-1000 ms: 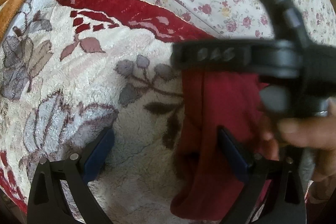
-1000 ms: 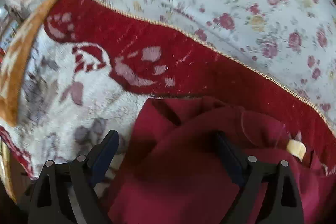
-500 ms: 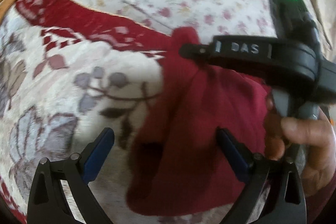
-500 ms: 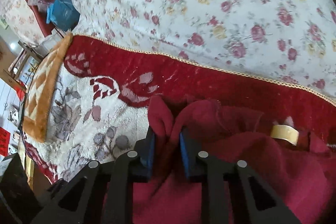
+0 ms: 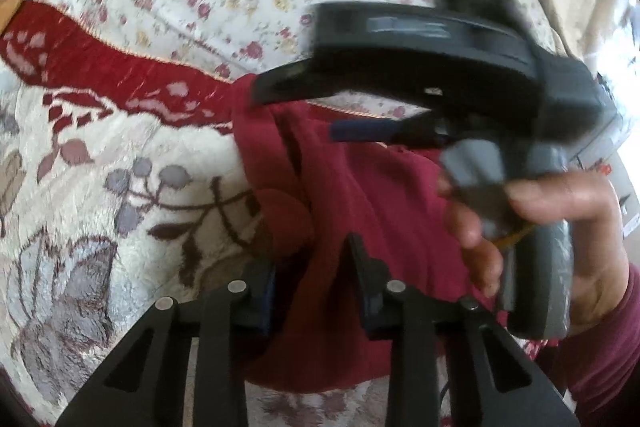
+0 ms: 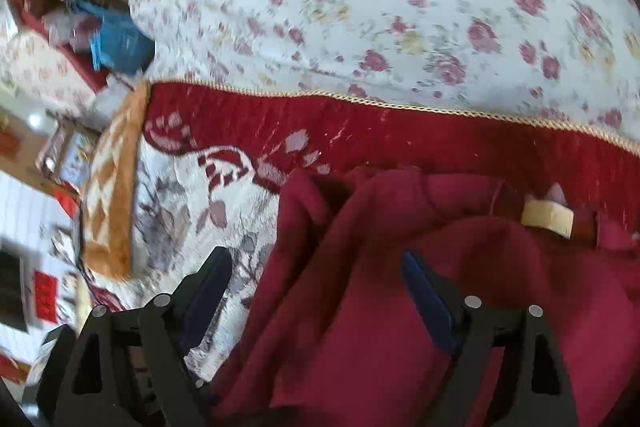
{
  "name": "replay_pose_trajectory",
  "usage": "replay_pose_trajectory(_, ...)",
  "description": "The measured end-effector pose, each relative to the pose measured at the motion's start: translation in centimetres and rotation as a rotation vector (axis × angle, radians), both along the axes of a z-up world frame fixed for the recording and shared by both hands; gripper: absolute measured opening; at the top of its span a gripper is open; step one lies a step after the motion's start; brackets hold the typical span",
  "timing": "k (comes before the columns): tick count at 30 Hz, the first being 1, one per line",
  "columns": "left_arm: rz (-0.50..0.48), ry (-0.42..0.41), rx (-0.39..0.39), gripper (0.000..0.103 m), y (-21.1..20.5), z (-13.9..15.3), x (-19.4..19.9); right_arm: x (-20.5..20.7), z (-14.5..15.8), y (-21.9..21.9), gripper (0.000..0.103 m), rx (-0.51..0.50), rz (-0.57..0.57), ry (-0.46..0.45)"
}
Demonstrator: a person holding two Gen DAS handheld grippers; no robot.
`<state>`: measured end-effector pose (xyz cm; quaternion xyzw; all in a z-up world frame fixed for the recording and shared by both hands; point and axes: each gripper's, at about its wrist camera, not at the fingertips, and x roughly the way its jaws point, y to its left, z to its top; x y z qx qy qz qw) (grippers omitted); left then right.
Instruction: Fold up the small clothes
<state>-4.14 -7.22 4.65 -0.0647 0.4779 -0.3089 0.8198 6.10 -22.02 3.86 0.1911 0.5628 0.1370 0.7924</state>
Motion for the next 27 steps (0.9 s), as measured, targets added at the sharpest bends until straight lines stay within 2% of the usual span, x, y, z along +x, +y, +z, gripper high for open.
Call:
replay_pose_trajectory(3,-0.017,-0.016,-0.002,0.029,-0.3,0.3,-0.3,1.1,-1.4,2.2,0.092,-0.073,0.078,0.075)
replay_pose_trajectory(6,-0.029,-0.024,0.006,0.029,-0.6,0.4,-0.4,1.5,-2.6,3.4,0.091,-0.130,0.130,0.094)
replay_pose_trajectory(8,-0.028,-0.026,0.023,0.029,-0.7,0.3,-0.5,1.2,-2.7,3.2,0.068,-0.165,0.117,0.065)
replay_pose_trajectory(9,-0.022,-0.027,0.037,0.030,-0.7,0.2,-0.5,0.7,-2.7,2.6,0.051,-0.168,0.101,0.039)
replay_pose_trajectory(10,-0.013,-0.026,0.047,0.032,-0.9,0.1,-0.5,0.4,-2.7,2.1,0.042,-0.147,0.090,0.026)
replay_pose_trajectory(11,-0.007,-0.023,0.049,0.040,-0.9,0.1,-0.5,0.1,-2.6,1.4,0.038,-0.121,0.078,0.012)
replay_pose_trajectory(12,-0.002,-0.016,0.049,0.057,-0.8,0.1,-0.5,-0.4,-2.6,0.6,0.033,-0.094,0.059,-0.007)
replay_pose_trajectory(14,0.025,-0.004,0.038,0.081,-0.3,0.2,-0.5,-0.9,-2.3,-0.2,0.030,-0.059,0.035,-0.028)
replay_pose_trajectory(16,0.045,-0.024,0.026,0.083,0.0,0.4,-0.7,-1.3,-2.0,-1.1,0.029,-0.013,0.002,-0.045)
replay_pose_trajectory(20,0.040,-0.021,0.107,0.083,-0.7,-0.6,-0.3,-1.8,-1.8,-1.9,0.029,0.032,-0.026,-0.059)
replay_pose_trajectory(22,0.007,-0.005,0.114,0.067,-1.3,-1.2,-0.6,-2.2,-1.7,-2.2,0.029,0.055,-0.036,-0.067)
replay_pose_trajectory(23,-0.012,0.002,0.115,0.043,-1.7,-1.3,-0.7,-2.3,-1.6,-2.3,0.029,0.064,-0.042,-0.072)
replay_pose_trajectory(24,-0.029,0.005,0.117,0.029,-2.1,-1.3,-0.9,-2.6,-1.5,-2.7,0.028,0.081,-0.051,-0.081)
replay_pose_trajectory(27,-0.061,-0.055,0.141,0.023,-3.4,-0.6,-2.0,-3.7,-1.0,-4.0,0.026,0.121,-0.074,-0.108)
